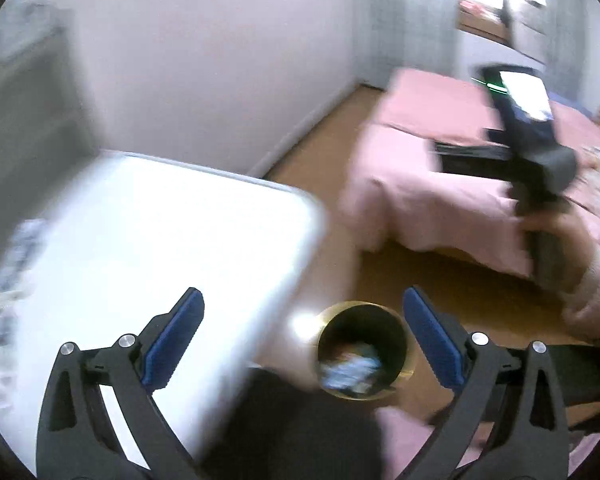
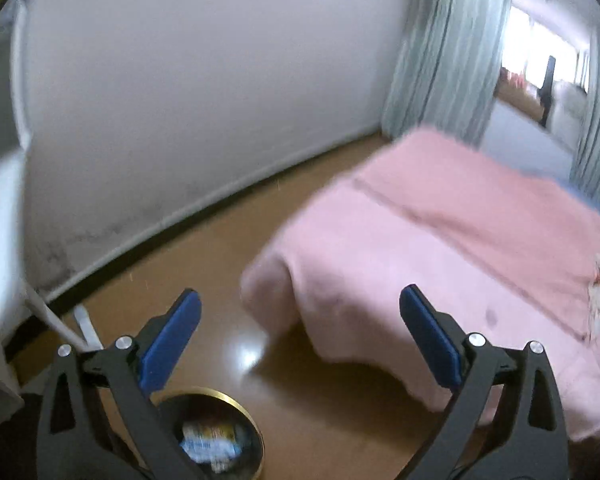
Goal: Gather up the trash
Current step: 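Return both tools to the desk above the remaining trash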
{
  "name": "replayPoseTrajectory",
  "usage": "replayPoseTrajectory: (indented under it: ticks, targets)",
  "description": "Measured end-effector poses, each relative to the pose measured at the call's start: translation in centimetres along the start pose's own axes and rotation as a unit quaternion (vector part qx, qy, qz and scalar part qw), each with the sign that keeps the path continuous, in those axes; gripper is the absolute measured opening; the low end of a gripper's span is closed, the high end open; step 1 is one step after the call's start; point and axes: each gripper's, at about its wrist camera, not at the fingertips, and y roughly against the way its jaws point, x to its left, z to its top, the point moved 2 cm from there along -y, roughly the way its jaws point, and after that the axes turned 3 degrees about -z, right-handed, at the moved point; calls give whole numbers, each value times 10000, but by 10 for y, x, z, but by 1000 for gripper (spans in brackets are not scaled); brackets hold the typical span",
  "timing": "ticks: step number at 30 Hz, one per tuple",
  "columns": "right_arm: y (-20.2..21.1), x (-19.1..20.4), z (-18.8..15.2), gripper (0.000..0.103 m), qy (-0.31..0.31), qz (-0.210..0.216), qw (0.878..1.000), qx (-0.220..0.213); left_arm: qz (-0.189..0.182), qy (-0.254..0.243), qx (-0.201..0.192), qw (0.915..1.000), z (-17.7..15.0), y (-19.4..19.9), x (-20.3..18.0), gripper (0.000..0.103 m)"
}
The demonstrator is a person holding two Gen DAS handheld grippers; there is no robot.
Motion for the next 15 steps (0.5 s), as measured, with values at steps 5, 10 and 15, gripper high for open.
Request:
replayPoseTrajectory:
  ticks: [5, 10, 15]
  targets:
    - [44, 58, 42, 96, 162, 913, 9951, -341, 1328, 1364, -19, 9817, -35, 55, 139, 97]
    - [72, 153, 53, 96, 704, 2131, 9744, -163, 2620, 2698, 114, 9265, -105, 114, 270, 96]
    - [96, 262, 45, 96, 1462, 3112, 9381, 423, 2855, 3380, 444, 8957, -157, 132, 348, 96]
